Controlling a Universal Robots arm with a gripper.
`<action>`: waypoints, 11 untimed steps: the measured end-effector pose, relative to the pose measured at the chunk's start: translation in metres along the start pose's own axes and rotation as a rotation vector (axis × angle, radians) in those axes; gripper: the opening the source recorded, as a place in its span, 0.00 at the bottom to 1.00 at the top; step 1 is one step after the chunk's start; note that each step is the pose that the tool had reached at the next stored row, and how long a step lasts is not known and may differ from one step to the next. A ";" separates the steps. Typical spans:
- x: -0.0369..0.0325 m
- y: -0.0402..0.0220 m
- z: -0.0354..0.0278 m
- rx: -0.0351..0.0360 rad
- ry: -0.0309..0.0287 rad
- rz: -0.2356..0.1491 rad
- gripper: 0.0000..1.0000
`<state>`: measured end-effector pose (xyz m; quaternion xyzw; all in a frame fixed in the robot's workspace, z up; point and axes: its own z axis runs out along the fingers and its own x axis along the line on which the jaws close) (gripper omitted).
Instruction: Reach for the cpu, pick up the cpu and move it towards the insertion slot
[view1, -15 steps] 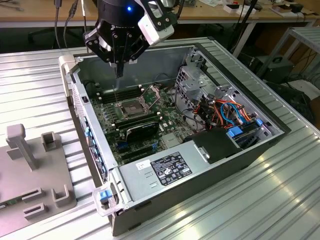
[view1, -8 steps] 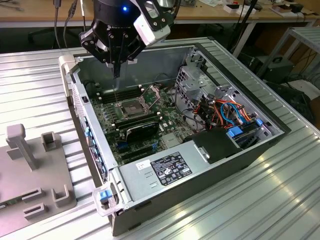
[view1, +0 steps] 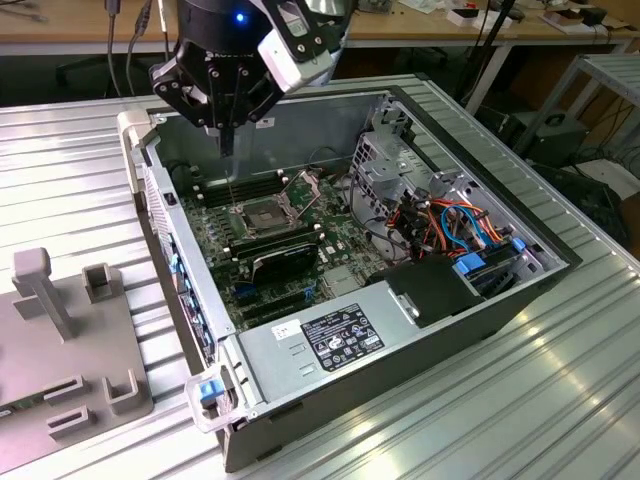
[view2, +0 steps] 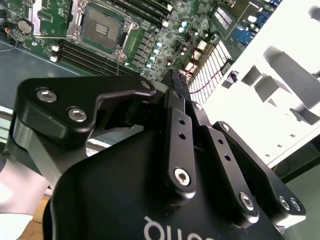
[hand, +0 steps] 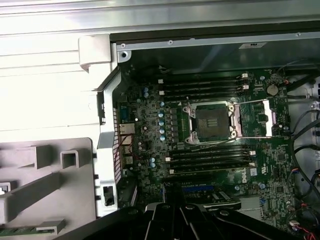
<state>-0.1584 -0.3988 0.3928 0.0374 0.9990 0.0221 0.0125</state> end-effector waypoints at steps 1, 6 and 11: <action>0.0010 -0.0001 0.0000 -0.0001 0.0000 0.000 0.11; 0.0065 -0.0005 -0.0001 0.0000 0.0000 0.000 0.11; 0.0134 -0.0010 -0.0002 -0.0001 0.0000 0.000 0.11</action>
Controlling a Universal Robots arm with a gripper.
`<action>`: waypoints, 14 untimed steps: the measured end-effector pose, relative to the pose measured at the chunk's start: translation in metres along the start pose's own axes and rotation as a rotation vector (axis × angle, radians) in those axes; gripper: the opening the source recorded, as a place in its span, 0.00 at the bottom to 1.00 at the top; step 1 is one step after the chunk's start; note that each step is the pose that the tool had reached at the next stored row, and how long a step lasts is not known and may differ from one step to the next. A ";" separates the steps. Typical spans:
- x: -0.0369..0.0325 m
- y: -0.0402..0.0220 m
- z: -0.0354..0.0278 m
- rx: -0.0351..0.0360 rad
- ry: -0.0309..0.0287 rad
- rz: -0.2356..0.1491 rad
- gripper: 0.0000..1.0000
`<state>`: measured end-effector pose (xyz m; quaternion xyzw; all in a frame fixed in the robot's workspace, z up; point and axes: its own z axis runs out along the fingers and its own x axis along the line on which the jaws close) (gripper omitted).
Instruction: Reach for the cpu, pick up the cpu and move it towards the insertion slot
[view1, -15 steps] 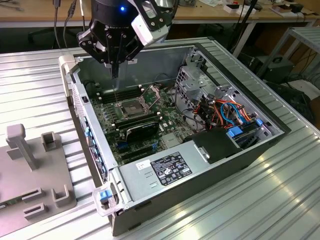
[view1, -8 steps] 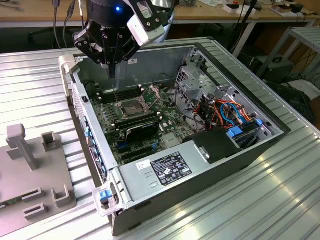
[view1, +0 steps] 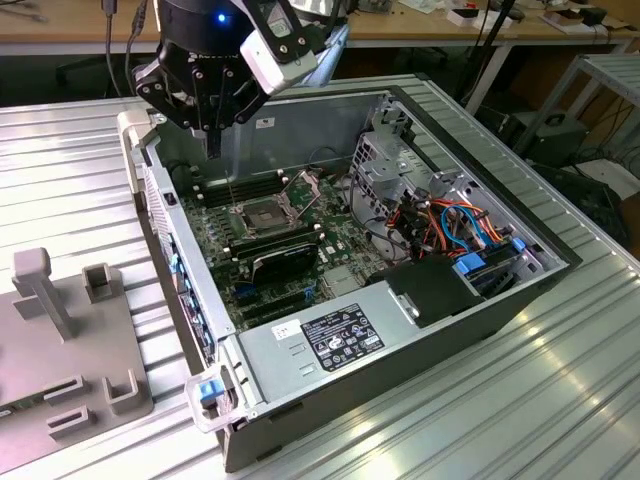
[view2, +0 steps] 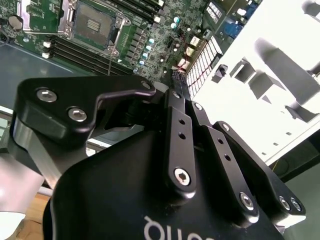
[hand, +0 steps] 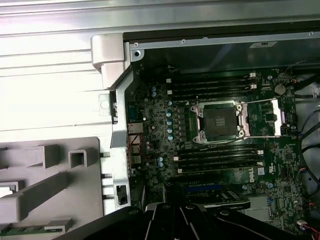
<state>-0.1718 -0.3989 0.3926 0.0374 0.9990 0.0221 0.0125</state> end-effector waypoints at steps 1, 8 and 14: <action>0.0011 -0.0001 0.0000 0.0000 0.0000 0.000 0.11; 0.0080 -0.0006 -0.0001 0.0000 0.0000 0.000 0.11; 0.0144 -0.0011 -0.0002 0.0000 0.0000 0.000 0.11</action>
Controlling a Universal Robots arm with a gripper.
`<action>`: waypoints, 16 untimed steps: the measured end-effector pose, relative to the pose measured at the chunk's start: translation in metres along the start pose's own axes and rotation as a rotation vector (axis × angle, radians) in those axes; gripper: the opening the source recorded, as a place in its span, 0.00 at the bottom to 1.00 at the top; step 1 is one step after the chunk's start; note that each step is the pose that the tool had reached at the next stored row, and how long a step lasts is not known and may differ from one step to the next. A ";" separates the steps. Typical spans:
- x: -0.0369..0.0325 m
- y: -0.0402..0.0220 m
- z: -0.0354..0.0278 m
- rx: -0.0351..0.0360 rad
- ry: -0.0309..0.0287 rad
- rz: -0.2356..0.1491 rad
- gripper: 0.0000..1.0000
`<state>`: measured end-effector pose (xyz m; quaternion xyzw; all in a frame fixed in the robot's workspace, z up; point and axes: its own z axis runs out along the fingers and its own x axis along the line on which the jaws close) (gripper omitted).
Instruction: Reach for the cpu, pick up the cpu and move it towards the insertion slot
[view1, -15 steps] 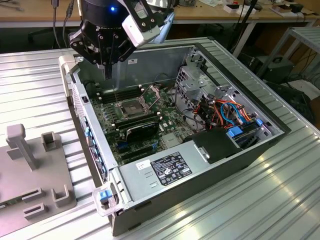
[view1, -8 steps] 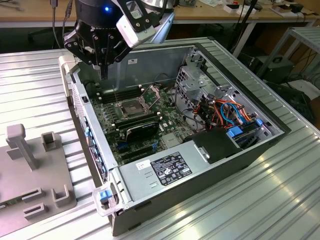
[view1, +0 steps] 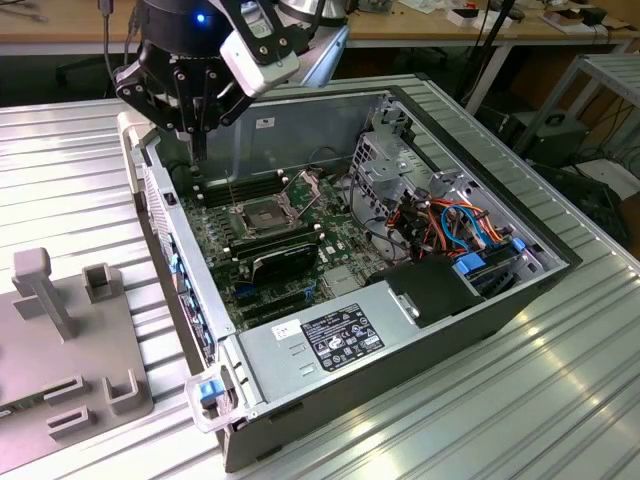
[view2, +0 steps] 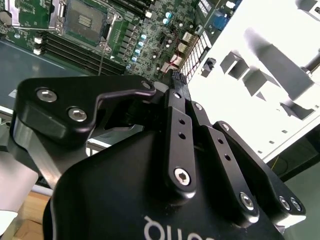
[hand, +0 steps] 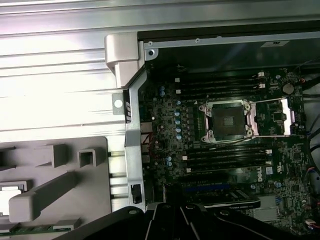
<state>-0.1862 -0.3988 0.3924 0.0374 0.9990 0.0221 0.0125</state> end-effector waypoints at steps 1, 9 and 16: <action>0.0011 -0.0001 0.0000 0.0000 0.0000 0.000 0.11; 0.0090 -0.0007 -0.0001 0.0000 0.0000 0.000 0.11; 0.0166 -0.0013 0.0000 0.0000 0.0000 0.000 0.11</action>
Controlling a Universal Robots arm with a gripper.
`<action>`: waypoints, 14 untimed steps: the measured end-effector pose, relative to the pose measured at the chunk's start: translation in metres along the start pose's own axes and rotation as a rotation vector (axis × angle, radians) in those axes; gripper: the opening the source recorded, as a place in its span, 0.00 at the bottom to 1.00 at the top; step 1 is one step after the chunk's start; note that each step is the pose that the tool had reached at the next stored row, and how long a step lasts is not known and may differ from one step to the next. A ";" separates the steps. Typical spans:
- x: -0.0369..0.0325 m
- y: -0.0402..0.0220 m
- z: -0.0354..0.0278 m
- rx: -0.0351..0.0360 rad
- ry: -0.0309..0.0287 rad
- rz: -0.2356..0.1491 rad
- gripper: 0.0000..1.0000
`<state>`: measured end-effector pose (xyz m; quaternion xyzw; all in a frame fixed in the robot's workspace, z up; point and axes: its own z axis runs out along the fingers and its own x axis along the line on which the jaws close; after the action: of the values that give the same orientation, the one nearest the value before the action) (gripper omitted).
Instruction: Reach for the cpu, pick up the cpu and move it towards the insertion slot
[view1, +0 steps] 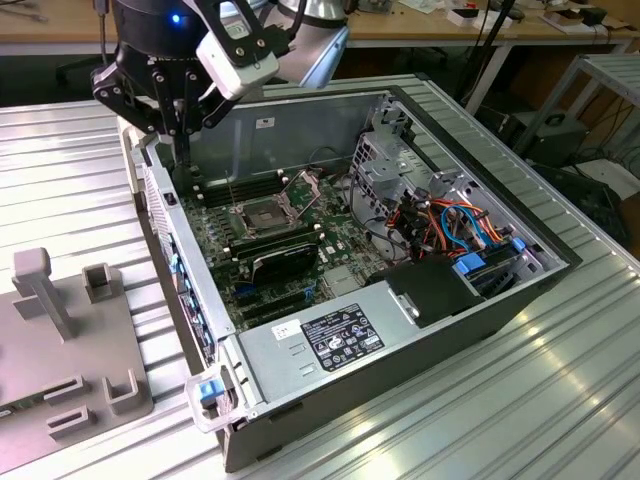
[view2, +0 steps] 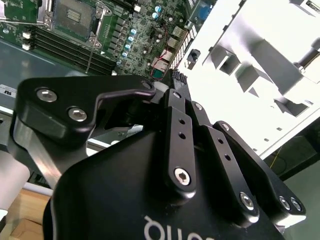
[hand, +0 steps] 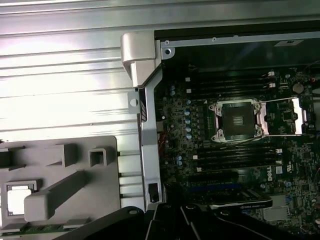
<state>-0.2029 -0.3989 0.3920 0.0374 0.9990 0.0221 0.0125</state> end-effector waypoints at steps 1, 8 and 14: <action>0.0017 -0.0001 0.0000 0.0000 0.0001 0.000 0.11; 0.0091 -0.0007 0.0000 0.0000 0.0001 0.000 0.11; 0.0160 -0.0012 0.0001 0.0000 0.0000 0.000 0.11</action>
<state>-0.2189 -0.3988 0.3915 0.0374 0.9990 0.0221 0.0125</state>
